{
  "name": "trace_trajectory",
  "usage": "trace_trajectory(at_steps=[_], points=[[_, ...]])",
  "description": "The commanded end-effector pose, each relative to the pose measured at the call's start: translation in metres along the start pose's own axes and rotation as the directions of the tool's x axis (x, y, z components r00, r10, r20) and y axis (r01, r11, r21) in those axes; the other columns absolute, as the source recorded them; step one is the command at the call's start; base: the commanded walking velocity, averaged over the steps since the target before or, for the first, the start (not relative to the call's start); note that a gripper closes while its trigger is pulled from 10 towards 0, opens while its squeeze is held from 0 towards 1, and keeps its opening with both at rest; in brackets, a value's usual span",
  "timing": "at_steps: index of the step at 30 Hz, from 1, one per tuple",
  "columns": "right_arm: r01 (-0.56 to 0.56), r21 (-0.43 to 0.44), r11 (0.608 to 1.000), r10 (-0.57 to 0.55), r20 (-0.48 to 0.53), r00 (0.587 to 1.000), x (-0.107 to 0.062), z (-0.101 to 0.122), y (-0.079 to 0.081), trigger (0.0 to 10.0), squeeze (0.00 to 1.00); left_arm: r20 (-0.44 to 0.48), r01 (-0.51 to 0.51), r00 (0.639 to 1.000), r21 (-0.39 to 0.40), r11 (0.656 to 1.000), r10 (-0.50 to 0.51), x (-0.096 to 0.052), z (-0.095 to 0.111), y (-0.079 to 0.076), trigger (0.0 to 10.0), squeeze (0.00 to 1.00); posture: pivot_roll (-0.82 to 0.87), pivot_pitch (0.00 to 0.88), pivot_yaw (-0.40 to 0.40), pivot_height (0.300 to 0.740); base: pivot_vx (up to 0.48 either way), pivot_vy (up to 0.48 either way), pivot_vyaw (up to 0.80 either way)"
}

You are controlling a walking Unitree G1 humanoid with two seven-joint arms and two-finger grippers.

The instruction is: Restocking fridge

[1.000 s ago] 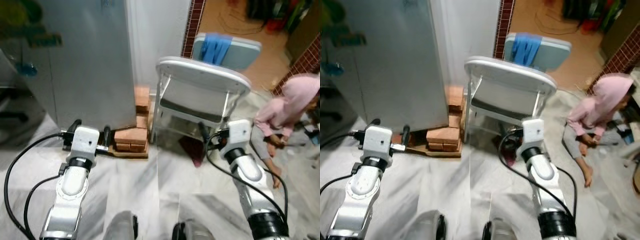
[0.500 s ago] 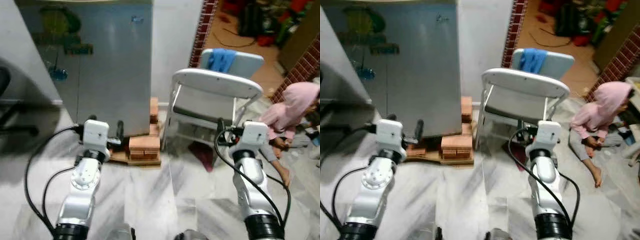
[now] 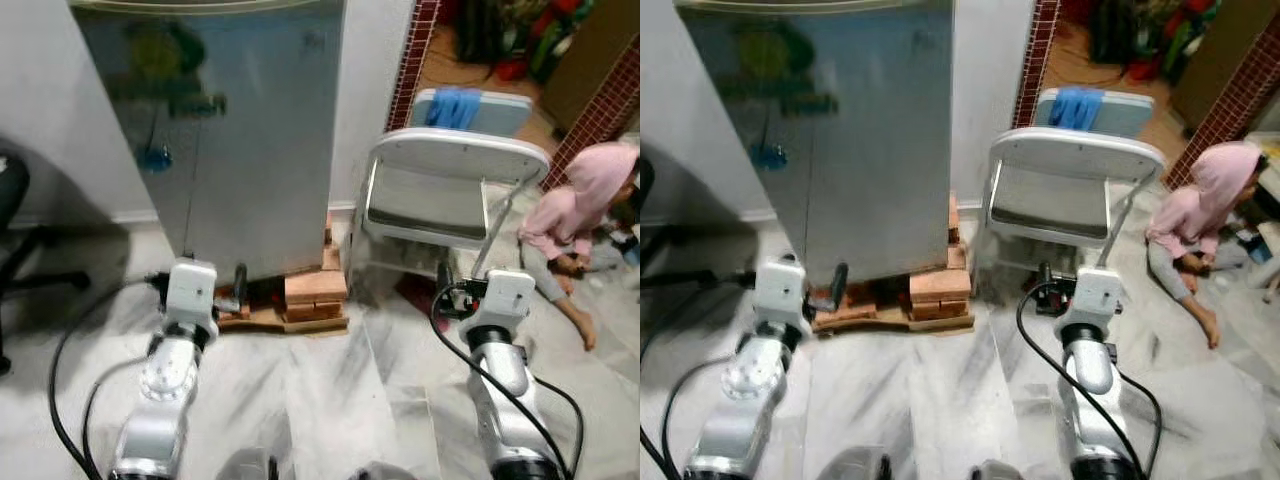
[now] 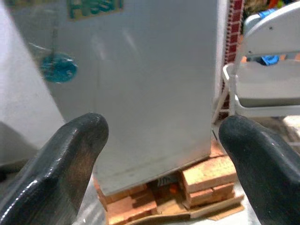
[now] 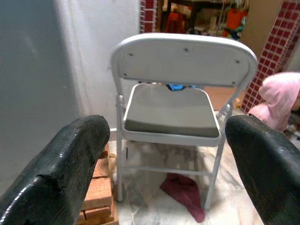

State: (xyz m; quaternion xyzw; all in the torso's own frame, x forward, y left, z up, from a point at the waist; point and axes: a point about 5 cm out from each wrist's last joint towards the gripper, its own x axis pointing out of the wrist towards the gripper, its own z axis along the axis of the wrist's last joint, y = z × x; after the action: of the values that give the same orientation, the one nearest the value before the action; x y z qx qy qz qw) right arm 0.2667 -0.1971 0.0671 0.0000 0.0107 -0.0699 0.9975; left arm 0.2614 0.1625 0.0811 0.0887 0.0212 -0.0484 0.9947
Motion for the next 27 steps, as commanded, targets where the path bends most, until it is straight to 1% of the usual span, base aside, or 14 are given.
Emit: trace_trajectory(at_steps=[1, 5, 8, 11, 15, 20, 27], points=[[-0.021, 0.005, 1.000, 0.020, 0.022, 1.000, 0.003, 0.006, 0.007, 10.0, 0.00, -0.005, -0.011, 1.000, 0.019, 1.000, 0.011, -0.002, -0.001, 0.007, 10.0, 0.00, 0.10, 0.033, -0.041, 0.740, 0.000, 0.476, 0.00], [-0.024, 0.014, 1.000, 0.024, 0.019, 1.000, 0.004, 0.006, 0.003, 10.0, 0.00, 0.007, -0.025, 1.000, 0.026, 0.999, 0.025, -0.003, -0.001, 0.009, 10.0, 0.00, 0.10, 0.025, -0.039, 0.740, 0.000, 0.376, 0.00], [-0.028, 0.012, 1.000, 0.027, 0.037, 0.999, 0.003, 0.010, 0.001, 10.0, 0.00, 0.028, -0.026, 0.999, 0.041, 0.999, 0.025, -0.005, -0.001, 0.011, 10.0, 0.00, 0.09, 0.010, -0.035, 0.740, 0.000, 0.000, 0.00], [-0.010, -0.032, 0.999, 0.012, 0.045, 0.999, 0.004, 0.011, -0.002, 10.0, 0.00, 0.029, -0.041, 0.999, 0.030, 0.999, 0.040, -0.007, -0.002, 0.012, 10.0, 0.00, 0.09, 0.002, -0.034, 0.740, 0.000, 0.000, 0.00], [0.010, -0.027, 1.000, -0.008, 0.047, 0.999, 0.004, 0.012, -0.004, 10.0, 0.00, 0.017, -0.051, 0.999, 0.027, 0.998, 0.051, -0.010, -0.007, 0.015, 10.0, 0.00, 0.08, 0.000, -0.034, 0.740, 0.000, 0.000, 0.00], [0.015, -0.044, 0.999, -0.013, 0.039, 0.999, 0.003, 0.010, -0.004, 10.0, 0.00, 0.017, -0.050, 0.999, 0.030, 0.998, 0.049, -0.010, -0.008, 0.016, 10.0, 0.00, 0.09, 0.000, -0.034, 0.740, 0.000, 0.000, 0.00], [0.018, -0.046, 0.999, -0.017, 0.028, 0.999, 0.002, 0.008, -0.003, 10.0, 0.00, 0.019, -0.045, 0.999, 0.034, 0.998, 0.044, -0.010, -0.009, 0.014, 10.0, 0.00, 0.08, 0.000, -0.034, 0.740, 0.000, 0.000, 0.00]])
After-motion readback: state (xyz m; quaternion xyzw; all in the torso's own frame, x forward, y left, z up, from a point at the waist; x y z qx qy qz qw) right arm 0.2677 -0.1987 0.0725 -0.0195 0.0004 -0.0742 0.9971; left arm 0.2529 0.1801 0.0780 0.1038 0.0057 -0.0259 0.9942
